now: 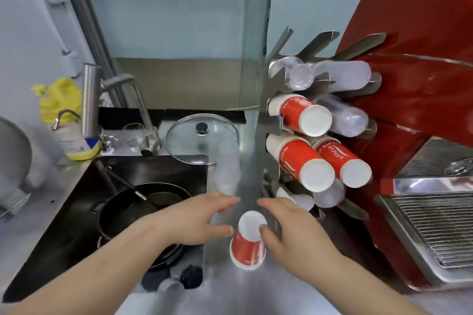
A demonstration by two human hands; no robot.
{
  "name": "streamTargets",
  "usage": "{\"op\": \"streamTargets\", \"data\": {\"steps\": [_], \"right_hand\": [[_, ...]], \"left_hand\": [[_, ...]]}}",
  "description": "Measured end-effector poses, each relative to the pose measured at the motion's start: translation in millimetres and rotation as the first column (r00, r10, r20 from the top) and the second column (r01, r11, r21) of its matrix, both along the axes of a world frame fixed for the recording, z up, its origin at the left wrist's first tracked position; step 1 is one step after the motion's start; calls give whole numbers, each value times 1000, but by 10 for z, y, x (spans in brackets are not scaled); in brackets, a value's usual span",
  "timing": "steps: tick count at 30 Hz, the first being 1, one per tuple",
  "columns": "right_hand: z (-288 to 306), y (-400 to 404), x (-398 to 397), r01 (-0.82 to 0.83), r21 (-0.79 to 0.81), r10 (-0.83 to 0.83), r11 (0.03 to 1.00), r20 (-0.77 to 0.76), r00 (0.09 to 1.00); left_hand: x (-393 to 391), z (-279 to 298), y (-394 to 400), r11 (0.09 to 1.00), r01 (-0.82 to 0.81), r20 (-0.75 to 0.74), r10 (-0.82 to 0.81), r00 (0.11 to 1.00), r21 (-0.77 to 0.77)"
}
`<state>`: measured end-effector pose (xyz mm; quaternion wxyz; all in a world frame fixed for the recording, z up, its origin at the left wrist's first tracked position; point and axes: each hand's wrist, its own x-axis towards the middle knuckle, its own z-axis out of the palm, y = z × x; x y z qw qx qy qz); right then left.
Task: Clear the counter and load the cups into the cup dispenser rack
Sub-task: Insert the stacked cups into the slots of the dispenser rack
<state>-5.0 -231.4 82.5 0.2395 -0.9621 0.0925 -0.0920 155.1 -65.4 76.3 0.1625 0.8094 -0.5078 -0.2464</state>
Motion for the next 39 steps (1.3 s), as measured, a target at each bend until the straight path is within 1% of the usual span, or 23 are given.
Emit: {"op": "streamTargets", "data": {"steps": [4, 6, 8, 12, 16, 20, 23, 26, 29, 33, 36, 39], "right_hand": [[-288, 24, 84, -26, -3, 25, 1000, -168, 985], [-384, 25, 135, -32, 16, 35, 999, -250, 968], [-453, 37, 186, -27, 35, 37, 999, -293, 955], [-548, 51, 290, 2, 78, 16, 997, -234, 972], [-595, 51, 309, 23, 142, 4, 990, -185, 983], [-674, 63, 283, 44, 231, -21, 972, -103, 994], [-746, 89, 239, 64, 242, -49, 968, -67, 997], [-810, 108, 120, 82, 245, -76, 966, -33, 997], [-855, 129, -59, 105, 269, -110, 958, 6, 994], [-910, 189, -339, 159, 320, -185, 934, 50, 982], [-936, 232, -501, 218, 356, -252, 909, 51, 966], [-969, 219, -592, 223, 351, -252, 910, 40, 967]], "left_hand": [[-133, -433, -62, 998, -28, -169, 36, 985, 52], [-172, -607, -83, 994, -75, -203, 89, 975, 76], [-197, -735, -94, 990, -127, -236, 140, 962, 67], [-248, -921, -134, 981, -193, -310, 186, 932, 8], [-252, -1201, -123, 960, -280, -387, 266, 883, 19], [-281, -1338, -110, 942, -336, -414, 314, 854, 21], [-295, -1406, -82, 931, -364, -445, 337, 830, 28], [-292, -1541, -46, 927, -375, -445, 347, 826, 28], [-334, -1440, -43, 923, -385, -464, 347, 815, 12], [-443, -1345, -57, 927, -372, -507, 303, 807, -39], [-519, -1317, -39, 936, -351, -482, 290, 827, -38], [-563, -1298, -33, 938, -345, -457, 294, 839, -32]]}}
